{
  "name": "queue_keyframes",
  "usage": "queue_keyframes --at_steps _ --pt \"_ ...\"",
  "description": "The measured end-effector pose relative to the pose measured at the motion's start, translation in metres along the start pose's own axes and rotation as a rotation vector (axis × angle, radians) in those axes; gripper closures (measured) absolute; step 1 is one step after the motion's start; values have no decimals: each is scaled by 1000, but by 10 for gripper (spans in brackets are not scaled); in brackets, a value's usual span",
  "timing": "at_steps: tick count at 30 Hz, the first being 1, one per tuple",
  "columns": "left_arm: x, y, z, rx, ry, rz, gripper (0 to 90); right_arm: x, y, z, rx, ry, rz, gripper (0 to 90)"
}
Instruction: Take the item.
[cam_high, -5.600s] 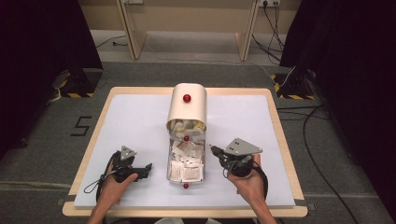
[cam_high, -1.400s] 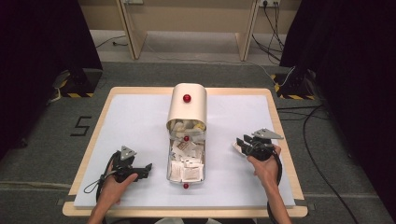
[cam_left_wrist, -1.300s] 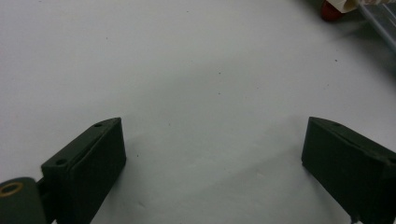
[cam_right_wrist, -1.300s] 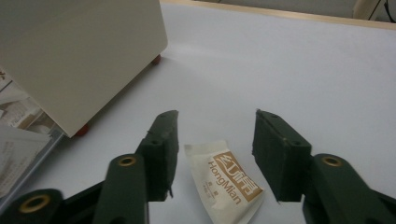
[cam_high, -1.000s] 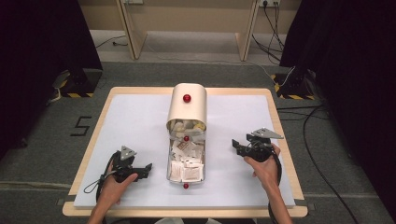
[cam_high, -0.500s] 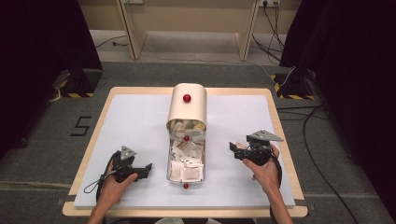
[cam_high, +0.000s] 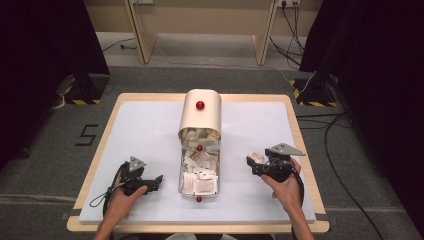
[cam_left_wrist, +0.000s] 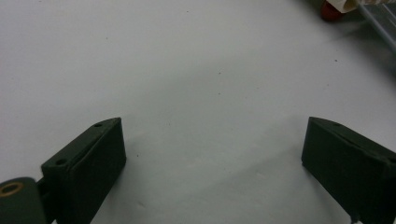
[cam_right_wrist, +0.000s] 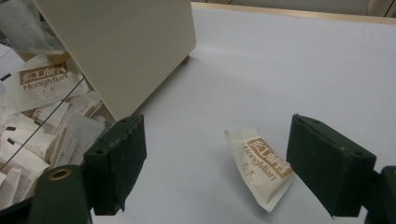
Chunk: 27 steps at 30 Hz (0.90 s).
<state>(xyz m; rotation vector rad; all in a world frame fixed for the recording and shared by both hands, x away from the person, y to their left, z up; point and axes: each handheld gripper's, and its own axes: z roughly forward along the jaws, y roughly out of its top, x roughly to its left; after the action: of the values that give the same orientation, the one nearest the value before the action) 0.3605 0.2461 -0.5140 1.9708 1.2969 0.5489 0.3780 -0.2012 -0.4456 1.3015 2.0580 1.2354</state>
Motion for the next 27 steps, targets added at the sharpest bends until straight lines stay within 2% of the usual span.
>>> queue_keyframes --at_steps 21,27 --pt "0 0 0 0 0 0 56 11 -23 -16 25 10 -9 205" --pt "0 0 0 -1 1 0 56 16 -28 -19 32 6 -38 205"
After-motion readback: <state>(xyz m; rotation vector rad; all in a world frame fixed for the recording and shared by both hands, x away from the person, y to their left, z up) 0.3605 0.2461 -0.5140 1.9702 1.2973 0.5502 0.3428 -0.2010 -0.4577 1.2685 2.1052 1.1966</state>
